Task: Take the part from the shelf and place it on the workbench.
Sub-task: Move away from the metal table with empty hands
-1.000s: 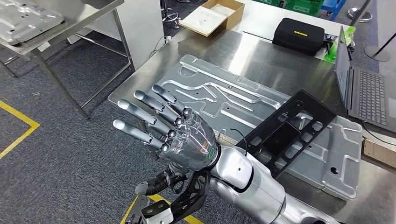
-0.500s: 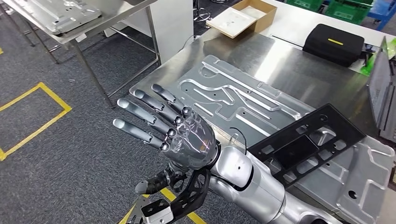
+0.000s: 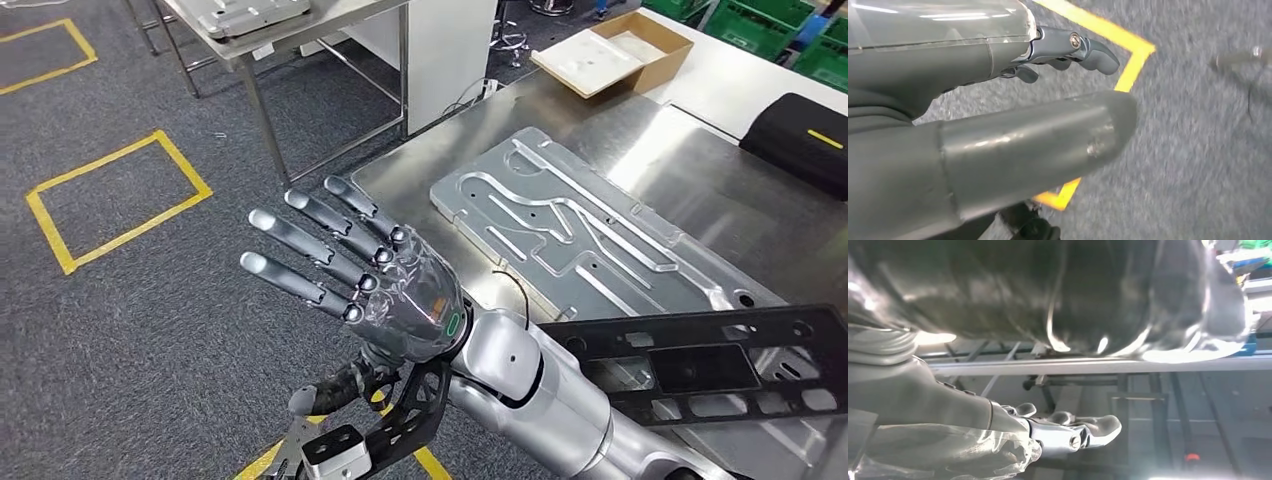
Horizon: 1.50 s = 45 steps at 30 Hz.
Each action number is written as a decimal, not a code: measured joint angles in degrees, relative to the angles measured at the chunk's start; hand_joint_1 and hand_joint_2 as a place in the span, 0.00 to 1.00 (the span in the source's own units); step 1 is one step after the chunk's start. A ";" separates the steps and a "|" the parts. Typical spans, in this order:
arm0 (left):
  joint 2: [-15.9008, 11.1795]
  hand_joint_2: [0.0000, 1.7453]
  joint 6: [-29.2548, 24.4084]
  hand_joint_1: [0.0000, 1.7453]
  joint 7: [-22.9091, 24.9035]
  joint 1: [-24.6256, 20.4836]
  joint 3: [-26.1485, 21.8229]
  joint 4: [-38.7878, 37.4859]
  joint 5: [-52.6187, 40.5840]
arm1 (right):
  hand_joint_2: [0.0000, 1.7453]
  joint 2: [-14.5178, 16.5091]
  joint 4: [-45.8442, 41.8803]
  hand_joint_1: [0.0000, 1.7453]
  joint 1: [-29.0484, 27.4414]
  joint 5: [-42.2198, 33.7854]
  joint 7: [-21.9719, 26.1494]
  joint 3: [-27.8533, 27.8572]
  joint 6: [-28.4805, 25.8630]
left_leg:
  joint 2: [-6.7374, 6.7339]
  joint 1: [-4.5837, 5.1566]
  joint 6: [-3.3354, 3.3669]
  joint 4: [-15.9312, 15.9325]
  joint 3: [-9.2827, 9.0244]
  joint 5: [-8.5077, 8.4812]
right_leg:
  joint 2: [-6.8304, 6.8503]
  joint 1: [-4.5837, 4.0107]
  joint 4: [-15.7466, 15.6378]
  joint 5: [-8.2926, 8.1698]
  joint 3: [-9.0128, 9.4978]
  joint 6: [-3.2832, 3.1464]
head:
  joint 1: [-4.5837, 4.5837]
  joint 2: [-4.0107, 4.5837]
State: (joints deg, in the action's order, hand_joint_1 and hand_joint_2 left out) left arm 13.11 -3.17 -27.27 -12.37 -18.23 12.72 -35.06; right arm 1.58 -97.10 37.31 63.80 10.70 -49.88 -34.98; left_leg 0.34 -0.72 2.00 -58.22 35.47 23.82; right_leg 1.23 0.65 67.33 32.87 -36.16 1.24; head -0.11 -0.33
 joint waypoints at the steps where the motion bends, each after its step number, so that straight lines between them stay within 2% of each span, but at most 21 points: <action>1: 0.00 0.00 0.00 0.00 -0.01 -0.02 0.00 0.00 -0.01 | 0.00 -0.03 0.00 0.00 -0.10 0.00 -0.01 0.01 -0.01 | 0.61 0.02 0.09 -0.01 0.07 -0.05 | -0.65 0.04 3.67 1.56 -1.82 0.07 | 0.01 0.00; 3: 0.00 0.00 0.00 0.00 -0.01 0.09 -0.01 0.00 -0.03 | 0.00 -0.07 0.02 0.00 -0.31 0.00 -0.01 -0.01 -0.01 | 2.09 0.05 0.12 -0.09 0.15 -0.09 | -1.03 0.09 7.13 1.79 -3.78 0.08 | 0.00 0.00; 5: 0.01 0.00 0.00 0.00 -0.01 0.14 -0.01 0.00 -0.03 | 0.00 -0.08 0.02 0.00 -0.33 0.00 -0.01 -0.01 -0.02 | 3.65 0.04 0.04 -0.24 0.11 -0.11 | -1.77 0.17 2.43 -1.99 -1.80 -0.18 | 0.00 0.00; 7: 0.03 0.00 0.00 0.00 -0.01 0.06 0.00 0.00 -0.05 | 0.00 -0.08 0.02 0.00 -0.32 0.00 -0.01 0.00 -0.03 | 5.00 0.04 -0.27 -0.49 0.24 -0.15 | -4.34 0.35 -4.66 -5.12 1.34 -0.57 | 0.00 0.00; 9: 0.04 0.00 -0.01 0.00 -0.01 0.00 -0.01 0.00 -0.09 | 0.00 -0.08 0.02 0.00 -0.33 0.05 -0.01 0.00 -0.05 | 6.10 -0.07 -0.93 -0.54 0.67 -0.37 | -5.79 0.32 -7.58 -5.71 2.49 -0.77 | 0.00 0.00; 11: -0.02 0.00 -0.03 0.00 -0.01 0.09 -0.02 0.00 -0.15 | 0.00 -0.04 0.01 0.00 -0.28 0.15 -0.02 -0.01 -0.04 | 6.86 -0.20 -1.72 -0.40 1.04 -0.62 | -4.67 0.25 -7.98 -5.95 2.61 -1.09 | -0.01 0.00; 13: -0.08 0.00 -0.04 0.00 -0.01 0.13 -0.02 0.00 -0.20 | 0.00 0.02 -0.01 0.00 -0.22 0.21 -0.02 -0.02 -0.04 | 4.62 -0.04 -2.30 -1.94 1.85 0.43 | -3.16 0.44 -8.61 -6.25 3.00 -1.87 | -0.04 0.00; 15: -0.11 0.00 -0.05 0.00 -0.01 -0.05 -0.02 0.00 -0.21 | 0.00 0.05 -0.02 0.00 -0.25 0.22 -0.02 -0.02 -0.05 | 1.34 0.05 -2.69 -7.74 4.50 3.72 | -1.46 0.44 -8.98 -6.33 3.22 -2.48 | -0.08 0.00; 18: -0.17 0.00 -0.07 0.00 -0.01 -0.03 -0.02 0.00 -0.21 | 0.00 0.05 0.00 0.00 -0.38 0.22 -0.01 -0.05 -0.05 | 0.15 -0.19 -3.16 -16.21 8.35 6.88 | 1.12 0.28 -8.86 -6.13 3.14 -2.62 | -0.09 0.00; 20: -0.26 0.00 -0.07 0.00 -0.01 0.08 -0.02 0.00 -0.21 | 0.00 0.05 0.00 0.00 -0.37 0.22 -0.01 -0.06 -0.05 | -0.60 -0.32 -3.22 -12.37 6.01 4.24 | 2.68 0.28 -8.69 -5.85 3.25 -2.41 | -0.09 0.00; 22: -0.30 0.00 -0.08 0.00 -0.01 -0.01 -0.02 0.00 -0.21 | 0.00 0.05 -0.01 0.00 -0.34 0.22 -0.01 -0.05 -0.05 | -3.35 -0.03 -2.88 -4.51 1.70 1.54 | 3.97 0.04 -8.44 -5.41 3.48 -1.95 | -0.08 0.00; 24: -0.31 0.00 -0.09 0.00 -0.02 -0.10 -0.02 0.00 -0.21 | 0.00 0.05 -0.01 0.00 -0.29 0.23 -0.01 -0.05 -0.05 | -4.84 0.41 -2.14 -0.91 -0.06 0.99 | 4.98 -0.40 -8.31 -5.10 3.66 -1.45 | -0.05 0.00; 26: -0.33 0.00 -0.11 0.00 -0.02 -0.01 -0.02 0.00 -0.21 | 0.00 0.05 -0.02 0.00 -0.25 0.24 -0.02 -0.05 -0.03 | -3.52 0.49 -1.40 -0.76 0.04 0.88 | 5.96 -0.57 -8.42 -4.93 3.92 -0.98 | -0.03 0.00; 29: -0.33 0.00 -0.15 0.00 -0.02 -0.01 -0.02 0.00 -0.25 | 0.00 0.04 -0.10 0.00 -0.18 0.26 -0.03 -0.05 -0.03 | -1.54 0.11 -0.37 -0.26 -0.10 0.48 | 2.73 -0.04 -5.46 -2.51 2.97 -0.12 | -0.01 0.00; 32: -0.32 0.00 -0.17 0.00 -0.02 -0.10 -0.02 0.00 -0.33 | 0.00 -0.06 -0.13 0.00 -0.41 0.27 -0.07 -0.04 -0.03 | 0.54 0.10 0.11 -0.23 -0.05 0.36 | -0.82 0.14 5.09 2.25 -2.33 0.04 | -0.02 0.00; 34: -0.33 0.00 -0.21 0.00 -0.03 0.04 -0.02 0.00 -0.33 | 0.00 -0.11 -0.13 0.00 -0.55 0.28 -0.08 -0.04 -0.03 | 2.19 0.16 0.13 -0.29 -0.10 0.37 | -1.17 0.11 7.43 1.45 -4.09 -0.08 | -0.02 0.00; 36: -0.32 0.00 -0.33 0.00 -0.05 0.09 -0.02 0.00 -0.29 | 0.00 -0.12 -0.16 0.00 -0.54 0.28 -0.08 -0.04 -0.03 | 3.90 0.16 0.05 -0.38 -0.27 0.41 | -2.09 0.11 1.50 -3.15 -1.90 -0.55 | -0.02 0.00; 38: -0.25 0.00 -0.47 0.00 -0.09 0.02 -0.03 0.00 -0.26 | 0.00 -0.12 -0.19 0.00 -0.51 0.27 -0.10 -0.04 -0.03 | 5.28 0.15 -0.26 -0.54 -0.15 0.43 | -4.52 0.20 -5.35 -6.21 0.88 -1.06 | -0.03 0.00; 41: -0.22 0.00 -0.54 0.00 -0.15 0.09 -0.05 0.00 -0.21 | 0.00 -0.11 -0.21 0.00 -0.41 0.28 -0.14 -0.04 -0.02 | 7.01 -0.23 -1.35 -0.45 0.47 0.15 | -5.11 0.06 -8.03 -6.46 1.84 -1.31 | -0.02 0.00; 43: -0.27 0.00 -0.55 0.00 -0.18 0.26 -0.07 0.00 -0.22 | 0.00 -0.03 -0.21 0.00 -0.31 0.28 -0.14 -0.05 -0.01 | 5.96 -0.21 -2.05 -1.06 0.86 0.62 | -3.77 0.26 -8.60 -6.67 2.33 -1.75 | -0.09 0.00; 45: -0.31 0.00 -0.58 0.00 -0.19 0.16 -0.07 0.00 -0.22 | 0.00 0.03 -0.20 0.00 -0.26 0.28 -0.14 -0.05 0.00 | 2.55 -0.07 -2.58 -5.42 2.82 3.16 | -2.12 0.41 -9.13 -6.78 2.86 -2.24 | -0.19 0.00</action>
State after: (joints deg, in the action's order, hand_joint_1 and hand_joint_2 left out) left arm 12.80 -3.75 -27.46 -12.21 -18.29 12.72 -35.28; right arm 1.62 -97.30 37.05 64.08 10.56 -49.94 -34.98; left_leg 2.90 -0.79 -0.57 -63.64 38.28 26.98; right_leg -0.88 1.05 58.21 26.09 -33.30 -1.01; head -0.30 -0.33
